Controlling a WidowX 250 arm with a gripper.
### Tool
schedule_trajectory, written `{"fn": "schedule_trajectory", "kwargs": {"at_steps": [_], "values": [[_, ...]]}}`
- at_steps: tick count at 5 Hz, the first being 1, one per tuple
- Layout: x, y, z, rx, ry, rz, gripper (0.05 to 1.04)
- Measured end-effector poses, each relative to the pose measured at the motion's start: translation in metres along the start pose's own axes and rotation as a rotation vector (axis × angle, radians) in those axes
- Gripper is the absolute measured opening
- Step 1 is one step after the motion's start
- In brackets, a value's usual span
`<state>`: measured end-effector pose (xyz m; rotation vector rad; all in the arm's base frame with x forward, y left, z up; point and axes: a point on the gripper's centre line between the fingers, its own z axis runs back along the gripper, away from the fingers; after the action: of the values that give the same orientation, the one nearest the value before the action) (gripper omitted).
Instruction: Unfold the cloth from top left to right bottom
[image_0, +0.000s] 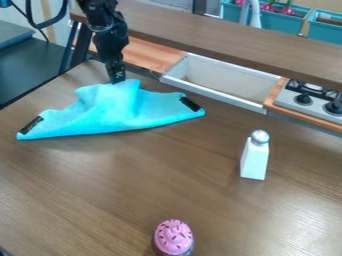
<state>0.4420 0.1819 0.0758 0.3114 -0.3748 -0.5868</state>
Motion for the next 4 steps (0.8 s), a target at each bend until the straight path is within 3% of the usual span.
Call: {"fn": "schedule_trajectory", "kwargs": {"at_steps": [4], "values": [[-0.005,0.047,-0.026,0.024,0.019,0.095,1.0]]}}
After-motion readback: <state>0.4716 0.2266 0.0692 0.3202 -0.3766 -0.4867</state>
